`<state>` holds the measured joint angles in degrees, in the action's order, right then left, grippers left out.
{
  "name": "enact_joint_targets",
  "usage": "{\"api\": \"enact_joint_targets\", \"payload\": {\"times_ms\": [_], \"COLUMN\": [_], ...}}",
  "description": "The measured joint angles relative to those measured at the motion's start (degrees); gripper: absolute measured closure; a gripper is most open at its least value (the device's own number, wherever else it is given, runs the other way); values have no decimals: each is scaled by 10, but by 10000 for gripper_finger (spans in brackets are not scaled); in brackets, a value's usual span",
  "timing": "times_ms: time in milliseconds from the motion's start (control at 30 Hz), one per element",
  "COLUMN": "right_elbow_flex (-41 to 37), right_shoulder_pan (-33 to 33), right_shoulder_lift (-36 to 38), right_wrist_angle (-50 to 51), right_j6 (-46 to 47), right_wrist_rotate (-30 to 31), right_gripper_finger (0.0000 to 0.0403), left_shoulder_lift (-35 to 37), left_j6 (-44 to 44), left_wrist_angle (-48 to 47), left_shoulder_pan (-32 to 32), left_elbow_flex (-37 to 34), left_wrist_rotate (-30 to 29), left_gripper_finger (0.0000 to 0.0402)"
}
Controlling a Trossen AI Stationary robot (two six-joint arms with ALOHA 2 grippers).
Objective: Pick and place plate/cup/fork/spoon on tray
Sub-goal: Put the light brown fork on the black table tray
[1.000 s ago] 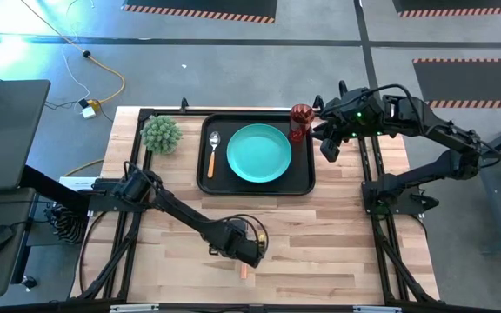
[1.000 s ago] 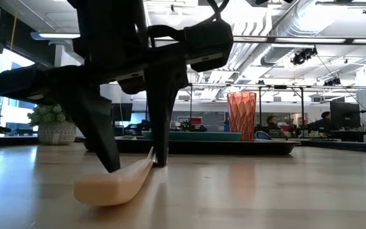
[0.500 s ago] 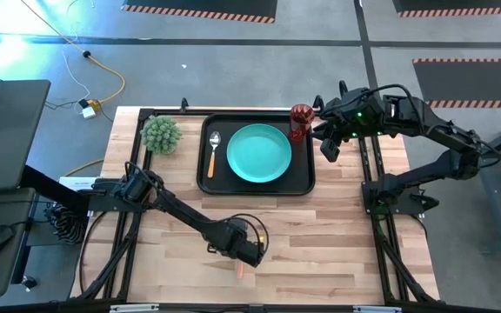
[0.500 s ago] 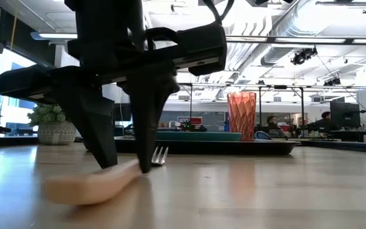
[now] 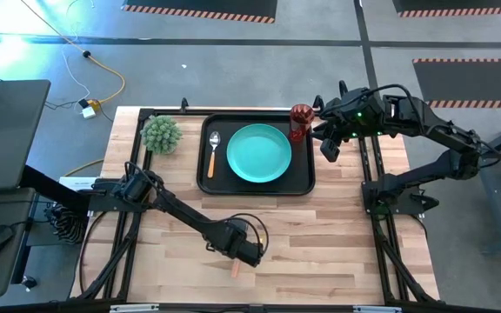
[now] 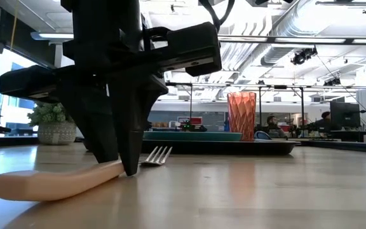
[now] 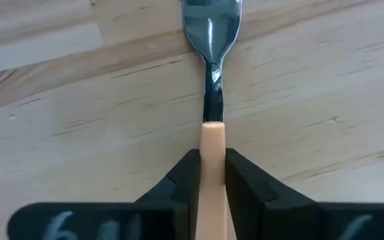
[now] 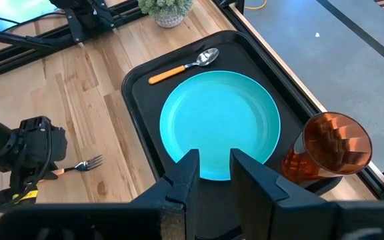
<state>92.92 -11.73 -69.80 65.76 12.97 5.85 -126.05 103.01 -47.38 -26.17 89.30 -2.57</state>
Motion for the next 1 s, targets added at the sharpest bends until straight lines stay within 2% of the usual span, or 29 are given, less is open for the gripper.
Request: {"api": "enact_joint_targets", "payload": {"times_ms": [533,1000], "right_elbow_flex": [0,0], "right_shoulder_pan": [0,0], "right_shoulder_lift": [0,0], "right_wrist_angle": [0,0], "right_j6": [0,0], "right_wrist_rotate": [0,0], "right_gripper_finger": [328,328], "left_shoulder_lift": [69,134], "left_j6": [-25,-140], "left_wrist_angle": [-11,-71], "left_shoulder_pan": [9,87], "left_elbow_flex": [-5,-3], "left_wrist_rotate": [-39,-62], "left_gripper_finger": [360,358]}}
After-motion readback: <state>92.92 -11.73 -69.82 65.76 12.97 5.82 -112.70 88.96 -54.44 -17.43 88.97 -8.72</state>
